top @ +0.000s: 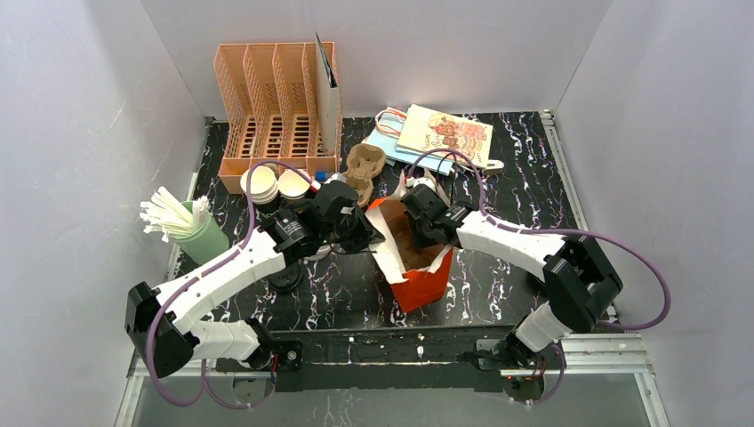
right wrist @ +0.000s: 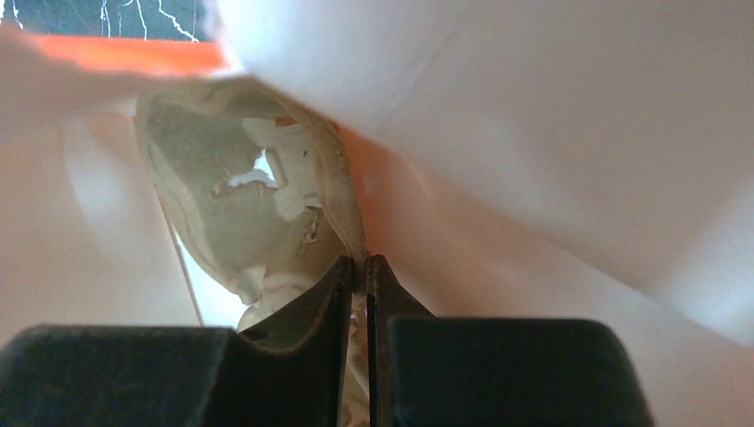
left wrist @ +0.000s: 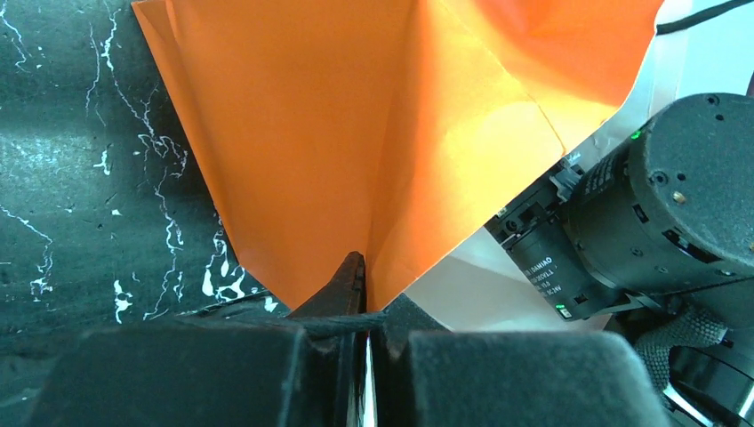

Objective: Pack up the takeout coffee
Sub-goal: Adjust the cup tray in the takeout bag.

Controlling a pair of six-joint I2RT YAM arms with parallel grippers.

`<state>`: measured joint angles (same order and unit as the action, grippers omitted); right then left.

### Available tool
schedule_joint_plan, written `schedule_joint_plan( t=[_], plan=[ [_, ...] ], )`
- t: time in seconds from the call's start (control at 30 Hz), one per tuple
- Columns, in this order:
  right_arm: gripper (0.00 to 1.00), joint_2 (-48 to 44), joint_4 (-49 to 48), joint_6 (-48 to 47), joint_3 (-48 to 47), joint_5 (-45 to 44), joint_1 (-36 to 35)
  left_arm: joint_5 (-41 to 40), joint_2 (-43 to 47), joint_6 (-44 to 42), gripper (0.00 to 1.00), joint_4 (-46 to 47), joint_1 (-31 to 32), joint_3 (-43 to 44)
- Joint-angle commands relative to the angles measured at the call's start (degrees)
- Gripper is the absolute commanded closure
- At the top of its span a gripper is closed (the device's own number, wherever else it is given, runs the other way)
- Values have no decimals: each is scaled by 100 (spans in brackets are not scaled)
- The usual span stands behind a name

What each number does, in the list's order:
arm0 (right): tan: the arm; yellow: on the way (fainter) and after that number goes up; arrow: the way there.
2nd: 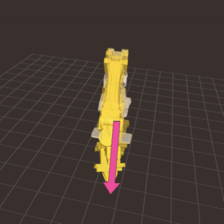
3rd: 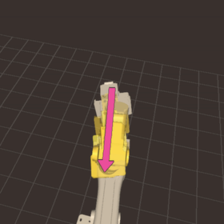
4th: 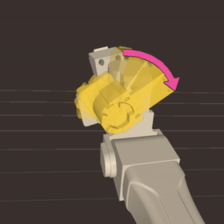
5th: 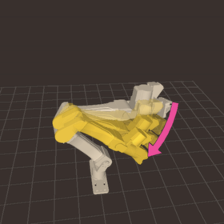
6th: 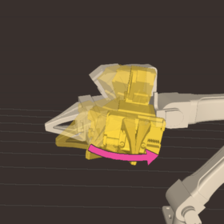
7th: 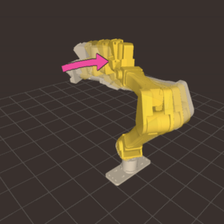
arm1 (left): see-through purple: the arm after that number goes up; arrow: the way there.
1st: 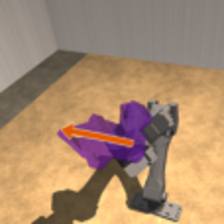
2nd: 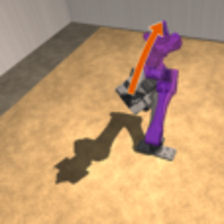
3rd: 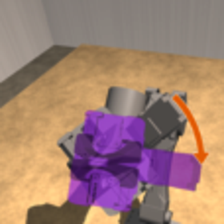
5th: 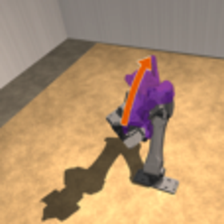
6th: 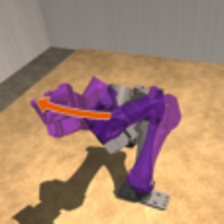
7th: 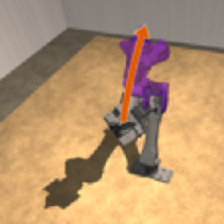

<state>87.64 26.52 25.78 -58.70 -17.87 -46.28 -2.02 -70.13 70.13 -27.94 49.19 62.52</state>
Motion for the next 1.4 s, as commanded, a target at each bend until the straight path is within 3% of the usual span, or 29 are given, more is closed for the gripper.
schedule_joint_plan(
  t=[0.0,0.3,0.8,0.93,1.13,1.37],
  plan=[
    [82,302,43,273,57,107,-40,163,-99,-165,100,-892,-23,173],
    [79,620,410,439,6,-249,-260,461,-343,-461,100,-1030,-23,258],
    [79,946,415,559,203,159,-268,598,-362,-514,100,-943,-41,115],
    [78,829,639,560,-45,-96,-270,647,-435,-614,100,-905,-50,194],
    [60,-124,695,295,-540,-572,-275,628,-506,-851,100,-871,-50,465],
    [45,-906,472,-54,-611,-419,-268,668,-756,-1300,100,-918,-59,989]
  ],
)
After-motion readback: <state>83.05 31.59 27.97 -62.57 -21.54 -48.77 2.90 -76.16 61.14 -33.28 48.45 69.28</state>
